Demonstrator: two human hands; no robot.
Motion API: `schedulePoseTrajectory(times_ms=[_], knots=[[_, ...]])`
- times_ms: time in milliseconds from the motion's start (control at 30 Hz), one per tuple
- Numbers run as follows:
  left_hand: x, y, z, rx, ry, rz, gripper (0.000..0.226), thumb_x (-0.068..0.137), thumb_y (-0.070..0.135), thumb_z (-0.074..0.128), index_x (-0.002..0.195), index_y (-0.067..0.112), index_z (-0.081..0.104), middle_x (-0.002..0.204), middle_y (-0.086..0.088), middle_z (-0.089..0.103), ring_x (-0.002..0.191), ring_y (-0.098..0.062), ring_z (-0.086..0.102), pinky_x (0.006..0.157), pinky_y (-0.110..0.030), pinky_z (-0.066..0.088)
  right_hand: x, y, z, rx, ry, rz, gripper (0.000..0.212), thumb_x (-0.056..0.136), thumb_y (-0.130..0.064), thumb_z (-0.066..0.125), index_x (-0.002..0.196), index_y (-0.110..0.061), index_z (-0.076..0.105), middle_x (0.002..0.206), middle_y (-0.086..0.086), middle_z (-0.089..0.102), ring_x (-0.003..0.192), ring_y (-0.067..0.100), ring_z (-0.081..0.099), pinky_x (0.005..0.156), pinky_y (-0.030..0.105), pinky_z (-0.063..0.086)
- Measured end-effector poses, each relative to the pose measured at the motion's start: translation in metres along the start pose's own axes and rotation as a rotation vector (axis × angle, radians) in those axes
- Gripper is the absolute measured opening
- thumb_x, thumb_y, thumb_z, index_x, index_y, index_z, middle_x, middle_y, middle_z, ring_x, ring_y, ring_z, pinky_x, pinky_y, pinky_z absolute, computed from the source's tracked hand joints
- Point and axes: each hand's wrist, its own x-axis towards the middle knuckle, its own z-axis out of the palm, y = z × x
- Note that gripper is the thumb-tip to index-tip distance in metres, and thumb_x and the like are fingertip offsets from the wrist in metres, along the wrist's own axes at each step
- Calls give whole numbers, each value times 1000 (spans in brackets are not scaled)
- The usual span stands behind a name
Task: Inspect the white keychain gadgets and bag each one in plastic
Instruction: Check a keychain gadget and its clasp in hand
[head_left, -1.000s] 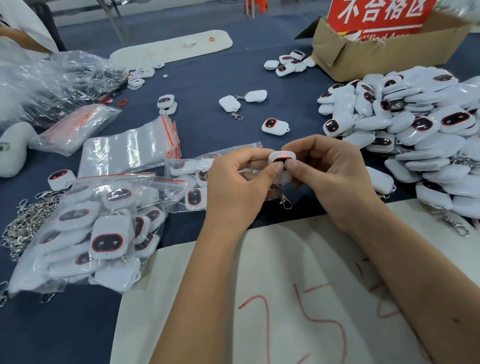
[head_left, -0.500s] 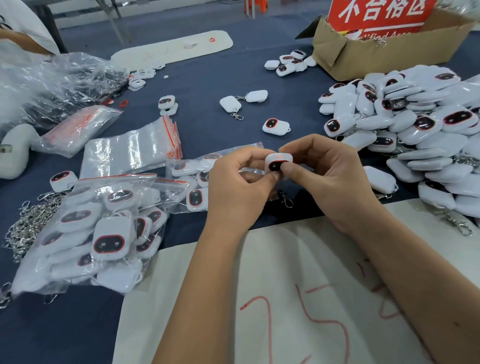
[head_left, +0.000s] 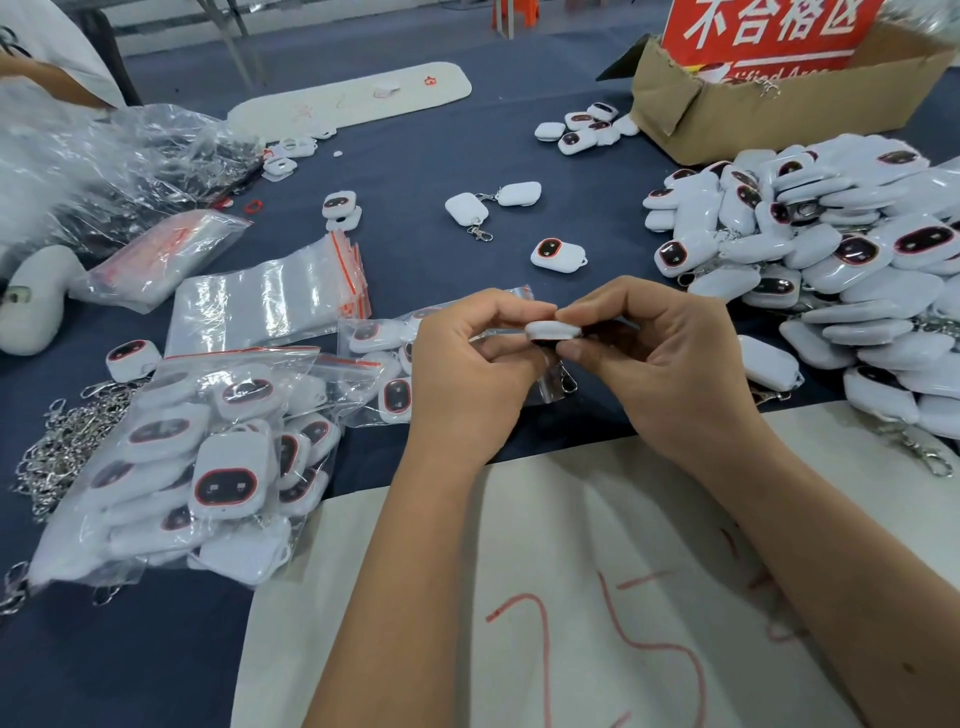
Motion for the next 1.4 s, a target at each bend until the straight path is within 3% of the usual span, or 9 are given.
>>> schedulePoseTrajectory(times_ms=[167,367,533,667,800,933,1167,1300,1400], knots=[[0,-1,0,-9,12,-2,29,80,-16,76,91,11,76,94,0,80,82,-13,78,71,-22,58,0,0,0,-25,-12,-20,20,85,6,80,95,-11,77,94,-1,78,91,20,76,88,31,60],[1,-3,-2,21,-28,22,32,82,-12,75,97,15,79,95,2,80,84,-15,78,74,-23,59,-1,-3,2,-25,22,21,19,90,-4,79,98,-20,77,92,-7,79,88,18,76,85,32,62],[1,-5,-1,59,-26,10,33,87,-6,73,102,22,80,96,4,80,89,-18,77,77,-38,64,1,-2,2,-71,31,104,15,94,-6,74,103,-16,79,94,-9,80,91,14,76,90,36,60],[1,-5,0,50,-45,-13,31,89,-7,70,107,16,80,95,1,80,85,-19,78,76,-36,64,2,-2,1,-85,35,157,11,96,-11,74,103,-17,80,94,-8,80,92,14,76,92,42,60],[2,-5,-1,69,-53,-1,29,89,-8,70,106,14,80,98,2,79,91,-21,76,81,-41,64,3,-3,-1,-89,5,188,9,94,-14,76,99,-21,80,91,-10,80,89,12,75,91,40,60],[2,-5,-1,72,-61,8,31,89,-8,69,103,18,80,99,3,79,95,-22,75,85,-45,63,2,-5,-1,-140,34,141,8,91,-13,80,94,-20,79,85,-11,78,84,12,74,86,36,59],[2,-3,-1,20,-63,31,39,87,-11,70,94,26,79,95,7,80,91,-15,76,82,-29,61,-2,-9,3,-210,93,-8,13,87,-11,83,92,-21,77,89,-7,77,86,14,73,82,36,59],[2,0,-2,-87,-34,40,31,84,-16,72,92,14,77,96,-1,80,92,-15,77,81,-25,59,-3,-10,7,-191,115,-154,15,87,-1,82,97,-12,79,95,0,75,89,15,72,81,22,56],[2,0,-3,-159,-6,34,26,81,-21,72,87,4,74,99,-12,79,96,-24,77,85,-30,61,-4,-10,9,-154,103,-192,19,84,6,81,99,-4,78,102,4,73,96,15,73,85,22,58]])
